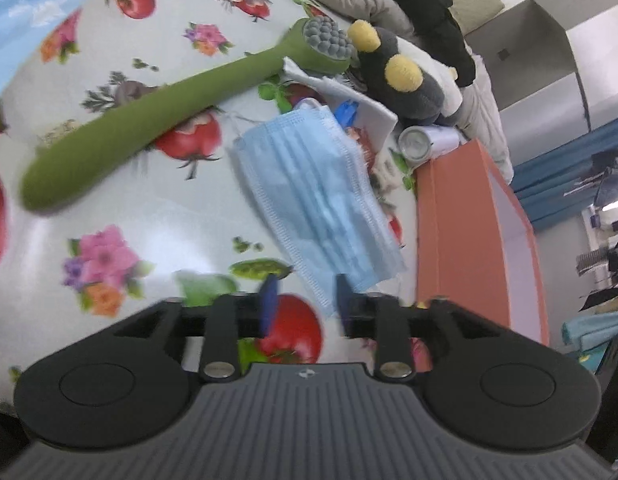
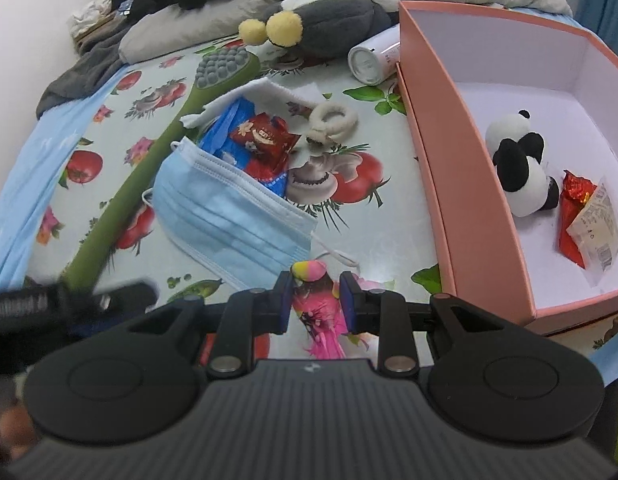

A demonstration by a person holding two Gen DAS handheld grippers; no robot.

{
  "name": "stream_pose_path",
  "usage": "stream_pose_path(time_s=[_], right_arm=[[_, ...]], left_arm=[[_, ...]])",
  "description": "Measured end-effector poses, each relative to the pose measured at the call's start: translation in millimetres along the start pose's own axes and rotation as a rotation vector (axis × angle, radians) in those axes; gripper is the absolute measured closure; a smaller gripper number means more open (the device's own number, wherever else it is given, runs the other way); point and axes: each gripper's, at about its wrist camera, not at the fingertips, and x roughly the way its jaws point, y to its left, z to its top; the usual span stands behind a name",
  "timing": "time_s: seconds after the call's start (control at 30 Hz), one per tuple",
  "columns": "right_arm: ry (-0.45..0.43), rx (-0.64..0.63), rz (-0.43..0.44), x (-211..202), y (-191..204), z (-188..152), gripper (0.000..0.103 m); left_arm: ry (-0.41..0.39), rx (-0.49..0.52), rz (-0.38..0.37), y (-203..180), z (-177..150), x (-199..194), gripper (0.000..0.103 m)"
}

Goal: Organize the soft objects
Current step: 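Lift the blue mask with left tool while right tool lifts the pink doll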

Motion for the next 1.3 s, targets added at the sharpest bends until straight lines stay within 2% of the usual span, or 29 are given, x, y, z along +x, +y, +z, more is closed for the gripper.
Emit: stream_pose_path(time_s=[0.07, 0.27, 0.37, 0.5, 0.6, 0.7, 0.77, 0.9, 0.97, 1.03, 1.17, 1.3], right_arm=[[-0.006, -0.008, -0.006, -1, -3, 0, 0.074], [0.011, -0.019, -0.015, -1, -11, -10, 0.074], [0.025, -0.025, -0.019, 0, -15, -18, 0.074], [0.043, -0.019, -0.007, 1, -18, -25, 0.074], [0.055, -0.019, 0.000, 3, -19, -29, 0.074], [0.061, -0.022, 0.006, 6, -20, -30, 0.074], [0.063, -0.022, 0.010, 8, -20, -29, 0.074], [0.059, -0.022, 0.011, 10, -22, -28, 0.074], [0.061, -0.018, 0.014, 10, -23, -27, 0.074], [0.060, -0.017, 0.013, 10, -23, -27, 0.074], [0.050, -0.016, 0.014, 7, -24, -27, 0.074], [0.038, -0.013, 0.016, 2, -22, -26, 0.074]], left_arm=[[0.009, -0.012, -0.001, -8, 6, 10, 0.039], [0.059, -0.053, 0.043, -33, 26, 51, 0.020], [0.072, -0.100, 0.111, -37, 32, 70, 0.016], [0.095, -0.182, 0.177, -33, 36, 91, 0.016], [0.057, -0.153, 0.218, -38, 39, 93, 0.017], [0.042, -0.141, 0.255, -39, 43, 95, 0.025], [0.039, -0.126, 0.276, -38, 45, 96, 0.037], [0.037, -0.101, 0.294, -37, 46, 98, 0.051], [0.038, -0.084, 0.304, -38, 47, 100, 0.067], [0.048, -0.080, 0.306, -38, 47, 102, 0.079], [0.058, -0.074, 0.291, -38, 45, 97, 0.085], [0.054, -0.022, 0.260, -42, 37, 76, 0.087]])
